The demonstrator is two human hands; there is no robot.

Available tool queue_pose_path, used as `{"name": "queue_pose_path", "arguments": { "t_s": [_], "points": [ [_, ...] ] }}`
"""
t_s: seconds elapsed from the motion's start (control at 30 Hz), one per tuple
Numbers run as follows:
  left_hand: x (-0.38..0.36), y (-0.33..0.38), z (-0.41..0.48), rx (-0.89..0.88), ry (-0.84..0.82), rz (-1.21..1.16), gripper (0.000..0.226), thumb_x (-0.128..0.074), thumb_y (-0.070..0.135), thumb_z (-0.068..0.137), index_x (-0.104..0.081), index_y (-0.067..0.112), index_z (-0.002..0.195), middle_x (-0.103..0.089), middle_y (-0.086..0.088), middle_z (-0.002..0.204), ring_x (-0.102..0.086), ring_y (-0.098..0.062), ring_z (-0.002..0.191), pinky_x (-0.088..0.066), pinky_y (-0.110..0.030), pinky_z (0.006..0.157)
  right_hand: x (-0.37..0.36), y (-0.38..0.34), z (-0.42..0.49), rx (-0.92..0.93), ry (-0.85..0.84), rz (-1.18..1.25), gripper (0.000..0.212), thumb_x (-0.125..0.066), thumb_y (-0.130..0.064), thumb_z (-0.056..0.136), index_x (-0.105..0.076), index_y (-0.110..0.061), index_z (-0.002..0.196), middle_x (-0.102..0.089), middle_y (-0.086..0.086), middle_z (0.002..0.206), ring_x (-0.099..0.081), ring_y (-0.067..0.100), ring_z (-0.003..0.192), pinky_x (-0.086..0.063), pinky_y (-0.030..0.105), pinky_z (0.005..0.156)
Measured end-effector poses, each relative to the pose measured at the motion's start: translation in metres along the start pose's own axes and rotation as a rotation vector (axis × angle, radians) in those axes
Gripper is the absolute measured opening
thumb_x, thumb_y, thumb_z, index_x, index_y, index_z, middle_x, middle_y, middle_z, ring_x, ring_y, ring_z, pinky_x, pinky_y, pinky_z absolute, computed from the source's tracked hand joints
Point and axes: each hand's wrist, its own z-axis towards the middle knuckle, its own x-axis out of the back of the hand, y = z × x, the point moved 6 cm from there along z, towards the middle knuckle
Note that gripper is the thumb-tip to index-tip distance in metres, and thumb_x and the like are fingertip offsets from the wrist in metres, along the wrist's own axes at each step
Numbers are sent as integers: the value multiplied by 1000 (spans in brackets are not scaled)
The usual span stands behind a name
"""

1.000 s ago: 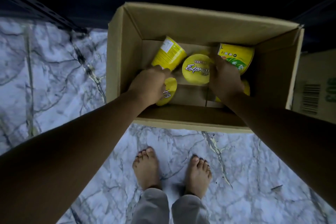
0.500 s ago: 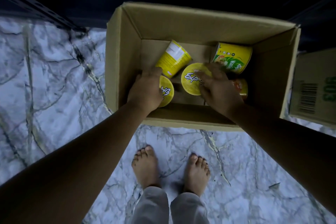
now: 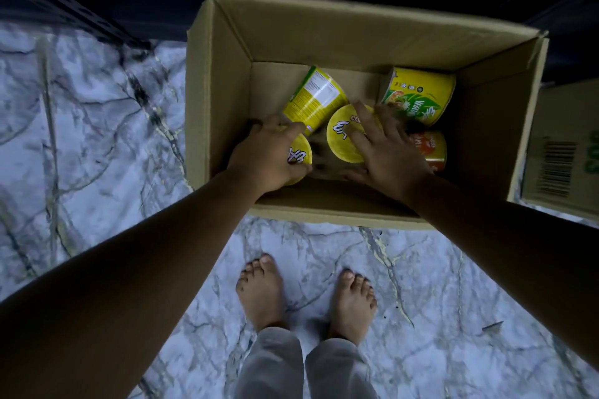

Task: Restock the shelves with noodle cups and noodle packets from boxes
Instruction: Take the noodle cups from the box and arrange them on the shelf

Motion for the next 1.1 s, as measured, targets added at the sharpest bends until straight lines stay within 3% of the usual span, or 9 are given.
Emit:
{"name": "queue_pose_path", "arguments": {
  "t_s": [0.13,0.3,0.57,0.67,0.83,1.1],
  "points": [
    [-10,5,0,-10,-89,148,97,-83,66,69,-33,43,149,-28,-4,151,-31,-35,136,-50,-50,98,-1,-3,6,-17,-64,45,100,-79,-42,82,-18,-42,160,1,8,170,-13,54,148,-42,67,103],
    [-17,4,9,25,-106,191,96,-89,57,67,-32,38,141,-28,-10,145,-33,-40,133,-50,-51,94,4,-5,11,-102,-58,86,106,-86,-43,72,-22,-48,156,-14,11,161,-32,48,134,-55,59,88],
    [0,10,-7,156,-17,-14,94,-86,51,68,-35,44,147,-24,-16,139,-39,-43,123,-47,-47,98,19,-9,11,-165,-84,168,103,-87,-46,69,-30,-43,155,-26,19,153,-34,49,132,-51,58,97],
    [22,19,-29,140,58,-75,104,-84,52,66,-28,44,153,-29,-15,136,-41,-42,120,-48,-47,101,44,-18,-8,-202,-24,217,102,-82,-56,67,-30,-46,154,-29,18,149,-34,45,134,-52,55,94],
    [70,38,-84,90,200,-183,111,-87,48,61,-31,25,154,-42,-16,133,-44,-39,122,-42,-43,101,102,-43,-60,-243,86,348,100,-72,-61,65,-30,-47,154,-32,16,148,-39,42,130,-49,51,97],
    [163,93,-190,-27,262,-285,111,-87,46,65,-26,34,158,-28,-8,147,-37,-25,138,-43,-28,105,222,-76,-159,-333,348,515,94,-74,-59,68,-37,-40,153,-41,10,151,-44,39,124,-43,45,103]
  ]
}}
